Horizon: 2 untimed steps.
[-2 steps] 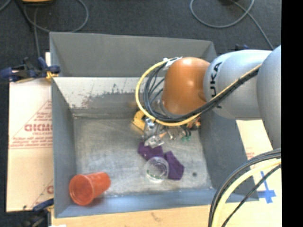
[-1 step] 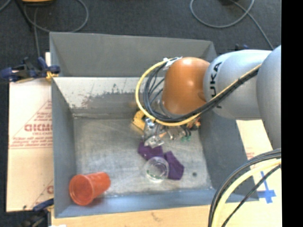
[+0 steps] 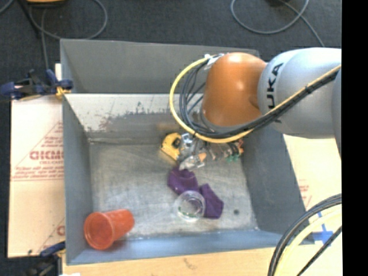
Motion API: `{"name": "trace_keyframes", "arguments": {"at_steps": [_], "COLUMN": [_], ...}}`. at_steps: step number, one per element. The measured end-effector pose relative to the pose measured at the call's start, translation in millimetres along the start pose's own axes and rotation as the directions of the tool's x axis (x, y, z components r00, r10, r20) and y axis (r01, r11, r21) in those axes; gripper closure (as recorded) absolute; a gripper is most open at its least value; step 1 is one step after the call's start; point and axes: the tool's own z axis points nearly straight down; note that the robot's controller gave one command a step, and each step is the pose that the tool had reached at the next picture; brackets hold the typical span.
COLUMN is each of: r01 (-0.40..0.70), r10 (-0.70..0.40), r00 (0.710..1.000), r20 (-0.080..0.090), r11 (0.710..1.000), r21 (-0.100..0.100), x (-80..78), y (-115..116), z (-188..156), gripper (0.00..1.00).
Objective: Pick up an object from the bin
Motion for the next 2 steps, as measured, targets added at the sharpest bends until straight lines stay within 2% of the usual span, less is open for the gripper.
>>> {"name": "trace_keyframes", "arguments": {"at_steps": [1,2], "r01": [0.005,0.121], "r10": [-0.005,-0.121], "r00": [1.0,0.993], "r20": [0.012,-0.004], "r11": [1.0,0.993], "r21": [0.004,-0.003], "x": [-5.2,29.4], "y": [-9,-18], "z": [-28,-60], "gripper": [1.0,1.0]}}
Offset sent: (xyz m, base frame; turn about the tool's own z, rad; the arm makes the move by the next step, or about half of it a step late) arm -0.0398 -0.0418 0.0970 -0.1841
